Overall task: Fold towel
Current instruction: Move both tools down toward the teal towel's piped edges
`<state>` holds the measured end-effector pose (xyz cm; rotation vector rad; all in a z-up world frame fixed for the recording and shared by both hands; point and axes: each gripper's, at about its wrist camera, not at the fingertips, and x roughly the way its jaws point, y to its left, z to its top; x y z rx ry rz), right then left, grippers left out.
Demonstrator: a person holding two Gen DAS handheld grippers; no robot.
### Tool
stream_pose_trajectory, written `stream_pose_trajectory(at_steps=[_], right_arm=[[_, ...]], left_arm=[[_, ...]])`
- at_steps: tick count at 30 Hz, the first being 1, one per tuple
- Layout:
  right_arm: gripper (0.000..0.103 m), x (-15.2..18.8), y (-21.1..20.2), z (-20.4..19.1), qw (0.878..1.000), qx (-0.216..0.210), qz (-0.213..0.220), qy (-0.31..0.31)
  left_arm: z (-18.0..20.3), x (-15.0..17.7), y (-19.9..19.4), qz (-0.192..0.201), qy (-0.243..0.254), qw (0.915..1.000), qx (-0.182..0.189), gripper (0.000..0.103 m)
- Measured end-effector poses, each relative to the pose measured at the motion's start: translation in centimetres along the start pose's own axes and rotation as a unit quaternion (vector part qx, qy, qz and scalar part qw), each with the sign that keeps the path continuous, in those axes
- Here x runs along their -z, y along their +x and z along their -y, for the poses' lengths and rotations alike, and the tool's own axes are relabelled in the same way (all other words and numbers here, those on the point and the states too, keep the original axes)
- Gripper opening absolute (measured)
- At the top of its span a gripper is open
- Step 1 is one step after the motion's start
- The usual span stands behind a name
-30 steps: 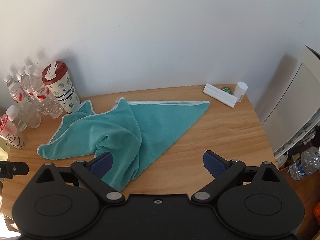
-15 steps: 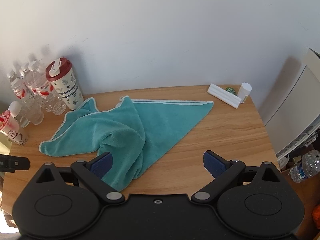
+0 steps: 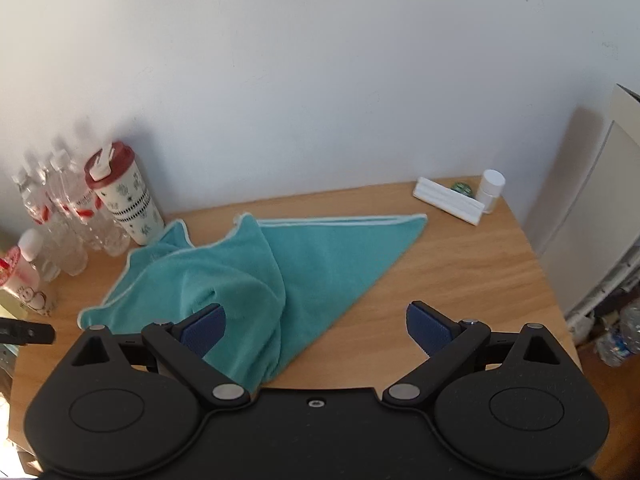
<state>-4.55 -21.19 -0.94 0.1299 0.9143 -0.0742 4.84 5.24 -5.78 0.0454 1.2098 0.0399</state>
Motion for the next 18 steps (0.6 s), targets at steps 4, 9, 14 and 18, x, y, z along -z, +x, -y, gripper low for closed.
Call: stream_pose_trajectory(at_steps=[4, 9, 14, 18], right_arm=[[0.084, -0.2, 2.2, 0.6, 0.999, 0.018, 0.017, -0.039], [0.062, -1.1, 6.5, 3.3, 1.0, -0.019, -0.007, -0.002], [0.057, -1.9, 11.3, 4.7, 1.0, -0.006, -0.021, -0.016], [0.057, -2.6, 15.0, 6.4, 0.999, 0.017, -0.031, -0.024]], left_arm=[[-1.0, -0.6, 2.4, 0.015, -0.002, 0.9997, 0.018, 0.102], [-2.4, -1.9, 5.7, 0.052, 0.006, 0.998, 0.034, 0.102], [-2.4, -3.0, 10.3, 0.064, 0.041, 0.9968, 0.025, 0.102], [-1.5, -3.4, 12.7, 0.064, 0.075, 0.995, 0.013, 0.102]])
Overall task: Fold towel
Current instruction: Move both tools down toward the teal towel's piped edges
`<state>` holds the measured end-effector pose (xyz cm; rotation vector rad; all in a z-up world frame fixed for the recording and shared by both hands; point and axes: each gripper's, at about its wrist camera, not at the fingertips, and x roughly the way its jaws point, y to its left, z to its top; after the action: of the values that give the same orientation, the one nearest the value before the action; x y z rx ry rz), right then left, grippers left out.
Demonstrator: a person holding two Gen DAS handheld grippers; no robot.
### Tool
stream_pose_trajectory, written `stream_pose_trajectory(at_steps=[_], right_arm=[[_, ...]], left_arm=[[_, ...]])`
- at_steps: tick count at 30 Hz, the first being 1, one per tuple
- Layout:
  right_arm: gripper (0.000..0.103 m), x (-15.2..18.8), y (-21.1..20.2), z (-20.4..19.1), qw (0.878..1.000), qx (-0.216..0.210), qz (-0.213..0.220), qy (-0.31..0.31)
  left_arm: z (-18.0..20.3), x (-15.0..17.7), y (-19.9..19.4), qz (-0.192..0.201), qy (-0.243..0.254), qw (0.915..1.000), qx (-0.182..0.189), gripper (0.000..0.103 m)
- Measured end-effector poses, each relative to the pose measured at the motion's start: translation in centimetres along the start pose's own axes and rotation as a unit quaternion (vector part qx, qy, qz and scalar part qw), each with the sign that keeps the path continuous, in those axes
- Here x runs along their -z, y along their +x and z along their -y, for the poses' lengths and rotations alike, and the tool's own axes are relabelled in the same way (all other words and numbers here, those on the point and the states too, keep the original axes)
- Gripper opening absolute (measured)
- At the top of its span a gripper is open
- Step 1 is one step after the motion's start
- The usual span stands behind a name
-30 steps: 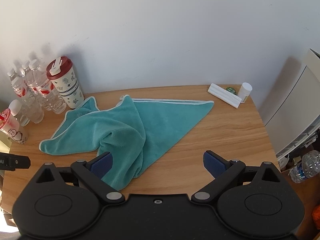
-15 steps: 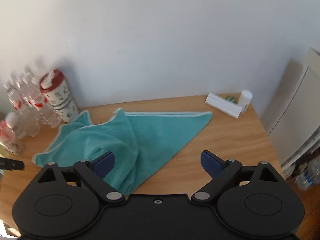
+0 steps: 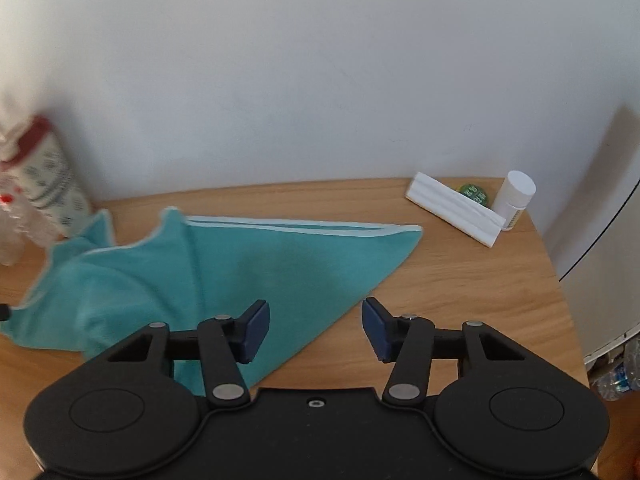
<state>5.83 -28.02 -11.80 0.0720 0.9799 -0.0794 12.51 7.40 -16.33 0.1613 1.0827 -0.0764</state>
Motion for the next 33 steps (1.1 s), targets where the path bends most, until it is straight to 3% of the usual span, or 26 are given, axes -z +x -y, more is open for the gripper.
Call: stream_pose_trajectory(at_steps=[8, 11, 14, 16, 19, 27, 30, 32, 33], right_arm=[[0.058, -3.3, 6.3, 3.3, 0.999, 0.043, -0.004, -0.02], [0.058, -4.1, 7.7, 3.7, 0.999, 0.032, -0.009, -0.035], [0.058, -4.9, 8.4, 2.4, 0.997, -0.045, -0.023, -0.066], [0.058, -4.9, 8.4, 0.4, 0.991, -0.08, -0.018, -0.105], [0.058, -5.0, 9.1, -2.1, 0.983, -0.112, -0.019, -0.142], [0.056, -6.4, 13.2, -6.5, 0.974, -0.135, -0.039, -0.175], [0.056, -6.9, 14.8, -7.4, 0.971, -0.131, -0.06, -0.189], [0.056, -7.1, 15.1, -7.5, 0.971, -0.132, -0.063, -0.188], [0.048, -7.3, 15.3, -7.6, 0.971, -0.134, -0.063, -0.187]], left_arm=[[1.9, 0.6, 2.9, -0.005, 0.064, 0.998, 0.001, 0.102], [2.1, 0.6, 3.5, -0.008, 0.064, 0.9978, 0.013, 0.102], [2.0, 0.4, 3.8, -0.011, 0.056, 0.998, 0.026, 0.095], [1.9, 0.3, 4.2, -0.017, 0.054, 0.998, 0.028, 0.086], [1.8, 0.3, 4.7, -0.028, 0.052, 0.9979, 0.028, 0.082], [1.9, 0.5, 5.1, -0.032, 0.055, 0.9976, 0.025, 0.075], [1.9, 0.4, 5.0, -0.034, 0.051, 0.9973, 0.041, 0.058], [2.0, 0.3, 4.9, -0.036, 0.056, 0.9968, 0.044, 0.056], [2.1, 0.3, 4.9, -0.036, 0.058, 0.9967, 0.045, 0.054]])
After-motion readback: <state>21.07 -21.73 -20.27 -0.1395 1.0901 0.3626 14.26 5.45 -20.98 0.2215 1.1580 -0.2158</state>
